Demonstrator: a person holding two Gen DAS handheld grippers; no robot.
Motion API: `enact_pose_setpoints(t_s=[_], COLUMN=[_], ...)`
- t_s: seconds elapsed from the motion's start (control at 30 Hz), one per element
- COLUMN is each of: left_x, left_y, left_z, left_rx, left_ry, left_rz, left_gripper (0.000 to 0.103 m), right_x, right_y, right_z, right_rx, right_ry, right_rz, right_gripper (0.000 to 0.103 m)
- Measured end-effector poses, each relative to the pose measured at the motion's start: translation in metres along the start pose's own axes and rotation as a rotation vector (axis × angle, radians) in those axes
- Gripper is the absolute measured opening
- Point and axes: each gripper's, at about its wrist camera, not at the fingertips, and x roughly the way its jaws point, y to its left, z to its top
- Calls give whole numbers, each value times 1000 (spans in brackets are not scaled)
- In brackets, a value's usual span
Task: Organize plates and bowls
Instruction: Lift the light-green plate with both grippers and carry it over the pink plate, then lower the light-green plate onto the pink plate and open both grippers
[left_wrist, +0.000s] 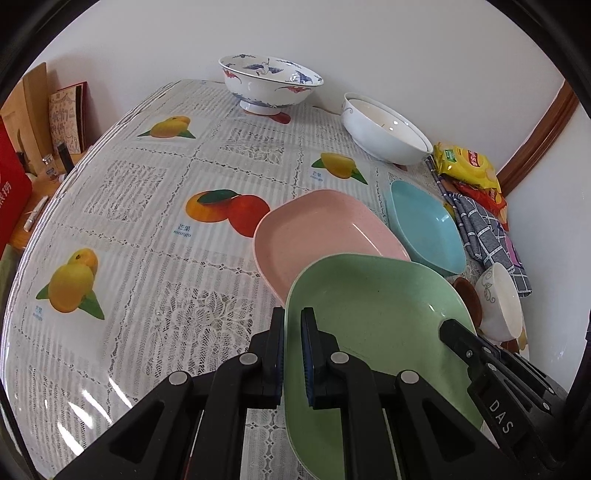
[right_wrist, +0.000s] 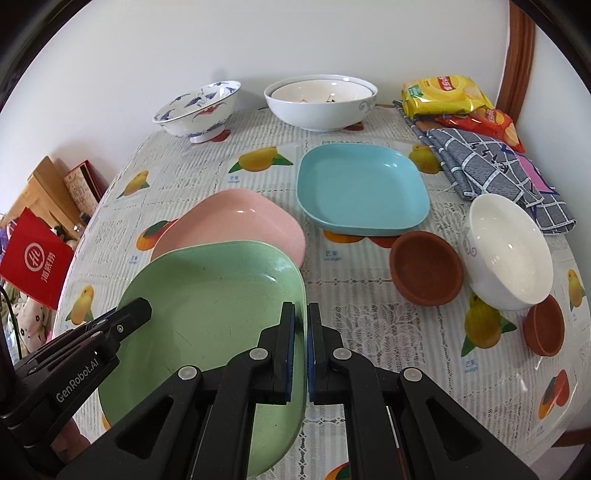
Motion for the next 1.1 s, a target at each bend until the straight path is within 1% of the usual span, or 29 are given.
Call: enact_pose_setpoints(t_s=[0.2, 0.43, 0.7, 0.87, 1.1], left_x=[1, 12, 27, 34, 41], left_y=[12, 17, 13, 9, 6], left_z=[7, 17, 30, 35, 38], left_rx=[-47, -79, -85, -86, -99], left_ry=[-10, -6, -2, -18, -21], left_rz=[16, 47, 100, 154, 173], left_gripper=[9, 9, 9, 9, 9], right_x=[8, 26, 47, 58, 71], right_y=[13, 22, 21, 22, 24], right_z=[12, 29, 52, 60, 71], right_rx=[-41, -82, -122, -162, -215], right_ry=[-9, -6, -18, -40, -58], right_rz=[11, 50, 89, 107, 118], right_gripper=[6, 6, 7, 7, 10])
